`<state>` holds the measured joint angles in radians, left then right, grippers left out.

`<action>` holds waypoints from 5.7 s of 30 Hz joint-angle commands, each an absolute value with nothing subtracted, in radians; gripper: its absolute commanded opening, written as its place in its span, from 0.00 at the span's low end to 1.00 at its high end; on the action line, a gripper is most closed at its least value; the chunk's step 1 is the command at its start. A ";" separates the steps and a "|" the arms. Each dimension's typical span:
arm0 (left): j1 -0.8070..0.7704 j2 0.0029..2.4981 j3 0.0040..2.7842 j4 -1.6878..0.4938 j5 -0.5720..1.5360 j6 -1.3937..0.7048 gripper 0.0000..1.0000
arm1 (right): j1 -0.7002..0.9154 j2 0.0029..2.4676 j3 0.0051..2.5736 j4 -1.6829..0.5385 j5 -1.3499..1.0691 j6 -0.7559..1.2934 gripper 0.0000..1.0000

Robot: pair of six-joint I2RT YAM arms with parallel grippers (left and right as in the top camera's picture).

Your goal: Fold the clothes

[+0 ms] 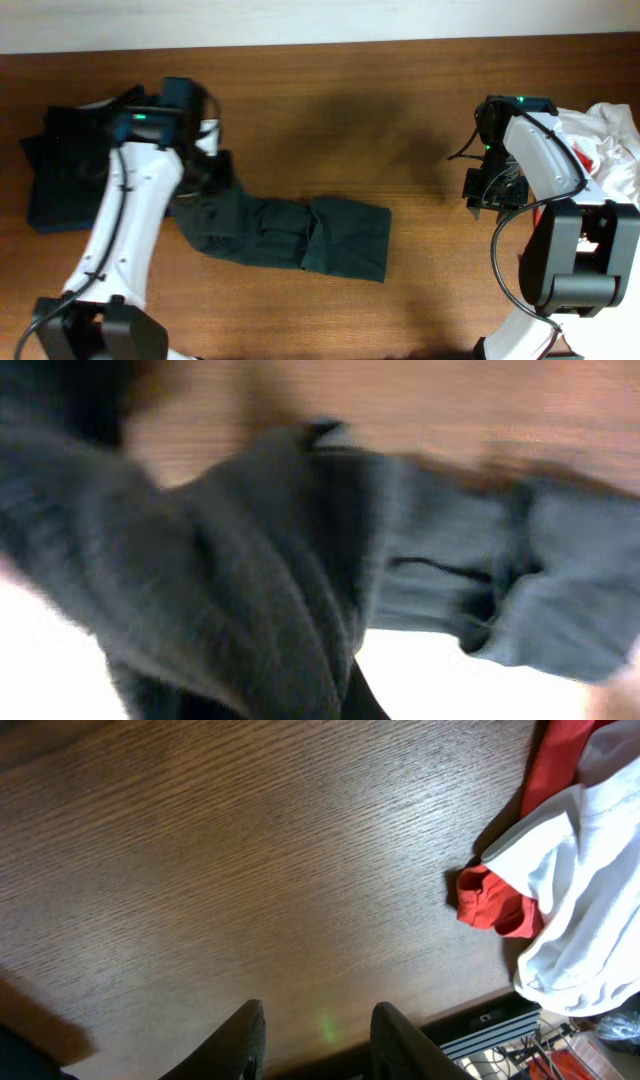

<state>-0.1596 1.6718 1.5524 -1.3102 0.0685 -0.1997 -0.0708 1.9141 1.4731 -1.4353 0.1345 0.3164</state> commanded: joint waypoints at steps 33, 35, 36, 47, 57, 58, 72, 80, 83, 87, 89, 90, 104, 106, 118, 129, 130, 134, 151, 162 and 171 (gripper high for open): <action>-0.776 1.848 1.697 -1.174 0.215 -0.434 0.01 | -0.073 1.904 1.473 -1.436 0.143 0.310 0.38; -0.804 1.884 1.697 -1.167 0.222 -0.460 0.15 | -0.073 1.904 1.473 -1.436 0.143 0.310 0.38; -0.812 1.897 1.697 -1.161 0.223 -0.460 0.45 | -0.073 1.904 1.473 -1.436 0.142 0.310 0.39; -0.400 1.796 1.980 -1.412 0.134 -0.312 0.72 | -0.072 1.904 1.473 -1.409 -0.353 -0.030 0.40; -0.566 1.840 1.443 -1.093 0.345 -0.167 0.63 | -0.072 1.904 1.473 -1.409 -0.355 -0.030 0.40; -0.606 1.840 1.385 -1.037 0.344 -0.167 0.51 | -0.072 1.904 1.473 -1.409 -0.355 -0.030 0.40; -0.850 1.833 1.325 -1.006 0.487 -0.197 0.24 | -0.073 1.904 1.473 -1.408 -0.355 -0.030 0.41; -0.594 1.529 1.436 -1.018 0.162 -0.123 0.42 | -0.057 1.904 1.473 -1.513 -0.442 -0.067 0.41; -0.404 1.559 1.423 -1.003 0.189 -0.157 0.47 | 0.045 1.904 1.473 -1.557 -0.644 -0.216 0.41; -0.320 1.726 1.418 -1.005 0.269 -0.156 0.48 | 0.218 1.904 1.472 -1.487 -0.643 -0.165 0.41; -0.338 1.835 1.418 -1.014 0.303 -0.156 0.48 | 0.271 1.904 1.423 -1.444 -0.640 -0.121 0.45; -0.338 1.860 1.418 -1.016 0.304 -0.156 0.48 | 0.282 1.904 1.386 -1.429 -0.640 -0.118 0.45; -0.385 1.979 1.294 -0.987 0.304 -0.171 0.48 | 0.242 1.904 1.131 -1.372 -0.115 0.297 0.18; -0.384 1.979 1.294 -0.987 0.312 -0.171 0.48 | 0.241 1.904 1.091 -1.353 -0.106 0.297 0.20; -0.384 1.979 1.294 -1.011 0.345 -0.171 0.48 | 0.134 1.725 1.343 -1.394 -0.279 0.077 0.31; -0.384 1.979 1.294 -1.010 0.345 -0.171 0.48 | 0.169 1.728 1.016 -1.018 -0.330 0.079 0.04; -0.384 1.979 1.294 -1.010 0.345 -0.171 0.48 | 0.167 1.728 1.016 -1.016 -0.279 0.122 0.04; -0.385 1.979 1.294 -1.039 0.345 -0.171 0.48 | 0.109 1.728 1.027 -0.998 0.040 0.340 0.12; -0.452 2.062 1.568 -0.989 0.371 -0.073 0.56 | 0.231 1.595 1.016 -1.206 -0.441 0.113 0.23; -0.475 2.126 1.414 -1.199 0.492 -0.074 0.43 | 0.254 1.596 0.809 -0.558 -0.021 0.225 0.38; -0.310 2.048 1.712 -1.213 0.508 -0.107 0.53 | 0.189 1.504 1.243 -0.994 0.035 0.128 0.45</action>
